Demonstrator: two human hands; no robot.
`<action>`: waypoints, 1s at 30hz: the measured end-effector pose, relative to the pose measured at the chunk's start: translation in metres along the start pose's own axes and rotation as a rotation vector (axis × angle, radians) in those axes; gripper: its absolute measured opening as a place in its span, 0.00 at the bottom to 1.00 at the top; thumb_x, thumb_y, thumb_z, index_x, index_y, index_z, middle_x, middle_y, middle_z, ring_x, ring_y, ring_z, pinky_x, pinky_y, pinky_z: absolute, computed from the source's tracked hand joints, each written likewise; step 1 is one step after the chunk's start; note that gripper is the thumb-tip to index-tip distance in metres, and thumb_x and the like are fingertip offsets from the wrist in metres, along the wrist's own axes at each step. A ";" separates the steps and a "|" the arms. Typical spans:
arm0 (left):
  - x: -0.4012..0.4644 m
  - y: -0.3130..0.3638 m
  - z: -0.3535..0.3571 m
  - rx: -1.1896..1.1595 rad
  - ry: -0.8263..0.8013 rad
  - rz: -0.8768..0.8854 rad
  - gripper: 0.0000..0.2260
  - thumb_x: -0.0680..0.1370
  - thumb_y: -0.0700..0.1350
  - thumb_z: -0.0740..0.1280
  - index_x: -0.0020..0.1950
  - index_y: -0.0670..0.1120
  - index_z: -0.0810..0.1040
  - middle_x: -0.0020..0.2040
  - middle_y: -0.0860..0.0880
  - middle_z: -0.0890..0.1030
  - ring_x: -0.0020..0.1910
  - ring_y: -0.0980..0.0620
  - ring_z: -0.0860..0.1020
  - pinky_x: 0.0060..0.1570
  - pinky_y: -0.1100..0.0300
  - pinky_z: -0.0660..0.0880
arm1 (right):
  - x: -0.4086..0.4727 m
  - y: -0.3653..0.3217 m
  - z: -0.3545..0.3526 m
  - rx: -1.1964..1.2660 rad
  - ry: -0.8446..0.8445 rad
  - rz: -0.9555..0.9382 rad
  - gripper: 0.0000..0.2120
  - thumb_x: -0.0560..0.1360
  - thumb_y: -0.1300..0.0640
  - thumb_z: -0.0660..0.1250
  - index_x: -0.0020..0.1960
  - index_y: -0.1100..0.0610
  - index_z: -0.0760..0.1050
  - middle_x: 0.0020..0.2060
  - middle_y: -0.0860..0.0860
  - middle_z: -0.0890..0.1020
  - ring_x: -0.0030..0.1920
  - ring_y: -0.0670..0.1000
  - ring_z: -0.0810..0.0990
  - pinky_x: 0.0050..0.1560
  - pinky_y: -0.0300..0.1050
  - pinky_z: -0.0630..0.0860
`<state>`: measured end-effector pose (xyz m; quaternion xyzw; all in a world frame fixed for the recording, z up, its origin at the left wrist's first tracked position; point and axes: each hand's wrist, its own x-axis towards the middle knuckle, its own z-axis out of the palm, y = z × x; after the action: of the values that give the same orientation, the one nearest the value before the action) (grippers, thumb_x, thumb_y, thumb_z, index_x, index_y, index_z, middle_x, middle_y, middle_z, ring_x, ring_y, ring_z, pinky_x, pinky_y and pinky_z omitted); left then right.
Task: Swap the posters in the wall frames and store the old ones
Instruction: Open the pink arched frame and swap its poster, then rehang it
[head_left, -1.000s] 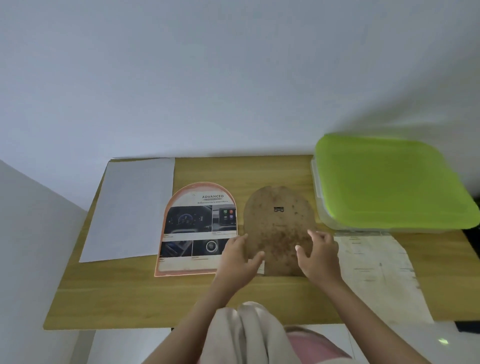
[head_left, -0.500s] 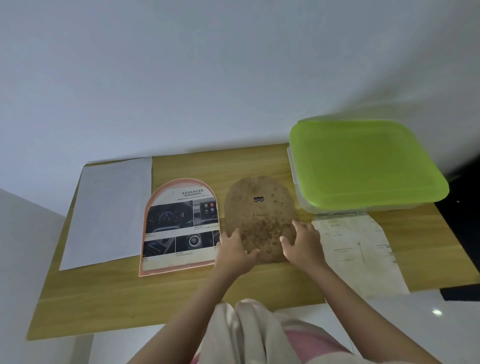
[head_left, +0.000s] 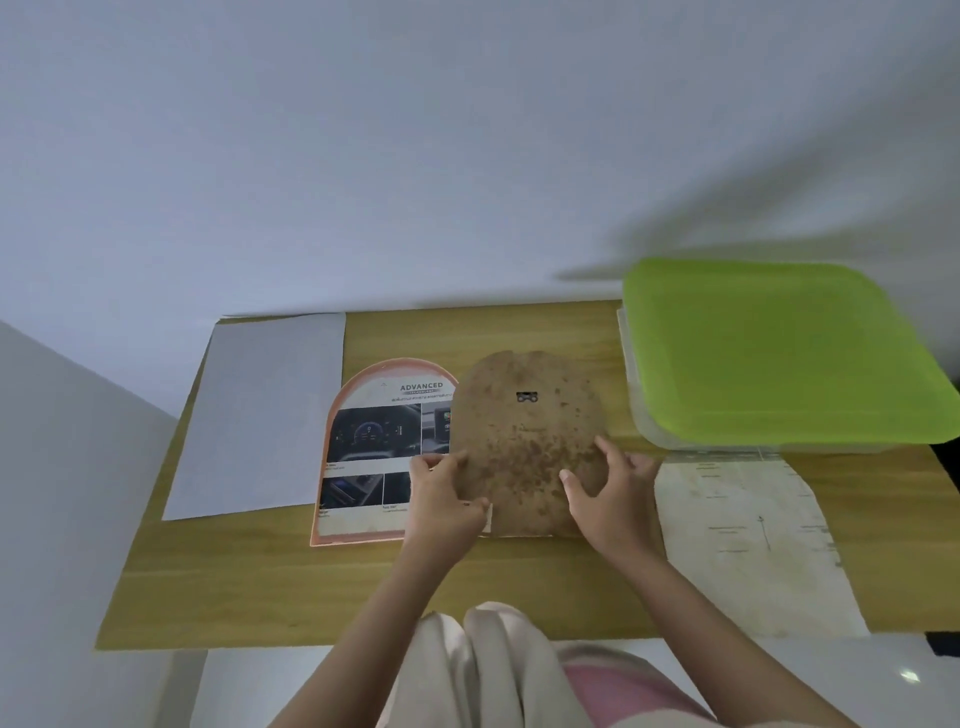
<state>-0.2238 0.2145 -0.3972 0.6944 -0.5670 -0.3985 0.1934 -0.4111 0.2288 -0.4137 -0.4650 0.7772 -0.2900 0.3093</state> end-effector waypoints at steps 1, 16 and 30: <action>-0.002 -0.006 -0.008 -0.003 0.035 -0.001 0.26 0.71 0.39 0.71 0.68 0.44 0.69 0.57 0.51 0.63 0.53 0.54 0.70 0.51 0.68 0.68 | -0.003 -0.006 0.006 0.009 -0.024 -0.018 0.31 0.72 0.52 0.71 0.71 0.56 0.65 0.62 0.56 0.61 0.55 0.49 0.67 0.55 0.33 0.63; 0.002 -0.098 -0.094 -0.023 0.190 -0.240 0.27 0.69 0.42 0.72 0.68 0.45 0.70 0.66 0.50 0.68 0.63 0.47 0.69 0.63 0.48 0.72 | -0.015 -0.071 0.092 -0.090 -0.417 -0.191 0.30 0.72 0.53 0.70 0.71 0.55 0.65 0.54 0.48 0.60 0.58 0.51 0.70 0.56 0.44 0.75; 0.009 -0.109 -0.089 0.024 0.210 -0.211 0.27 0.72 0.45 0.70 0.69 0.46 0.69 0.70 0.53 0.67 0.68 0.47 0.62 0.67 0.47 0.67 | -0.005 -0.069 0.099 -0.276 -0.499 -0.226 0.32 0.72 0.51 0.69 0.73 0.53 0.61 0.55 0.50 0.61 0.59 0.51 0.67 0.58 0.42 0.71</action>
<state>-0.0856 0.2206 -0.4244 0.7903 -0.4722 -0.3352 0.2002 -0.2970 0.1893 -0.4251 -0.6431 0.6527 -0.0911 0.3900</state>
